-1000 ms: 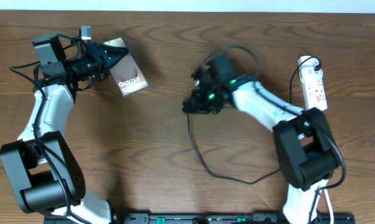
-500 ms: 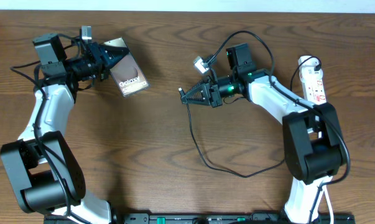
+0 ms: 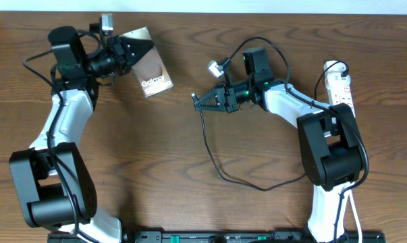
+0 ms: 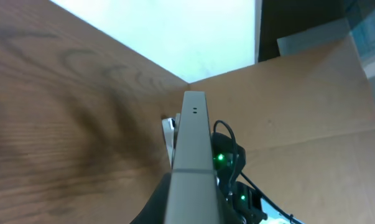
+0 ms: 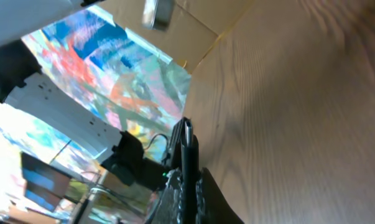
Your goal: Plug charger to phone and switch on socket
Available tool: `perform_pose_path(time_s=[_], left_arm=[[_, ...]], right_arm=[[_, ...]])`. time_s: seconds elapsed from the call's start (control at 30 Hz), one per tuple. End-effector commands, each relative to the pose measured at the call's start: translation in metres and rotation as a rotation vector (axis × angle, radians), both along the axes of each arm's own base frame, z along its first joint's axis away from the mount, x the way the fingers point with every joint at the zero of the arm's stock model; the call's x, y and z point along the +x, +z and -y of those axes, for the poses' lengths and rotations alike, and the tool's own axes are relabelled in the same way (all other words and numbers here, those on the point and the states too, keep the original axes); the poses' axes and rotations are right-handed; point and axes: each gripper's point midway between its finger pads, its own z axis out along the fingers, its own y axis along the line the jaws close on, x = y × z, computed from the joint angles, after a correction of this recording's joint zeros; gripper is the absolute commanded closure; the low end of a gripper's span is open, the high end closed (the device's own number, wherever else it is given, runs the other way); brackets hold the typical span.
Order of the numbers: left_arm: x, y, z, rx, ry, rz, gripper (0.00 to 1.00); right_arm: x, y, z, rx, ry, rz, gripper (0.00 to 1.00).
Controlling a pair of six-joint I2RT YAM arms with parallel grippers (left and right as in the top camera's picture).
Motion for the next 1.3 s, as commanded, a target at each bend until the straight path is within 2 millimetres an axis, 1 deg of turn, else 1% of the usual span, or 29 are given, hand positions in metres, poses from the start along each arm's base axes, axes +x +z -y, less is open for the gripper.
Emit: perform_pose_path(time_s=[0.0, 0.23, 0.4, 0.6, 0.9, 1.27], left_arm=[[-0.008, 0.020, 0.015, -0.011, -0.060, 0.050, 0.93], [-0.006, 0.033, 0.029, 0.001, -0.074, 0.142, 0.93], [-0.001, 0.037, 0.028, -0.013, -0.040, 0.127, 0.93], [-0.002, 0.037, 0.030, -0.015, -0.045, 0.125, 0.92], [-0.005, 0.039, 0.042, -0.014, -0.072, 0.143, 0.92], [-0.005, 0.039, 0.042, -0.014, -0.071, 0.143, 0.92]], right_arm=[[-0.005, 0.010, -0.009, 0.006, 0.044, -0.046, 0.99], [-0.012, 0.026, -0.029, 0.028, 0.092, 0.008, 0.99], [-0.014, 0.033, -0.037, 0.032, 0.098, 0.026, 0.99], [-0.013, 0.036, -0.039, 0.036, 0.092, 0.039, 0.99], [-0.009, 0.041, -0.041, 0.032, 0.077, 0.033, 0.99], [-0.010, 0.041, -0.041, 0.034, 0.078, 0.036, 0.99]])
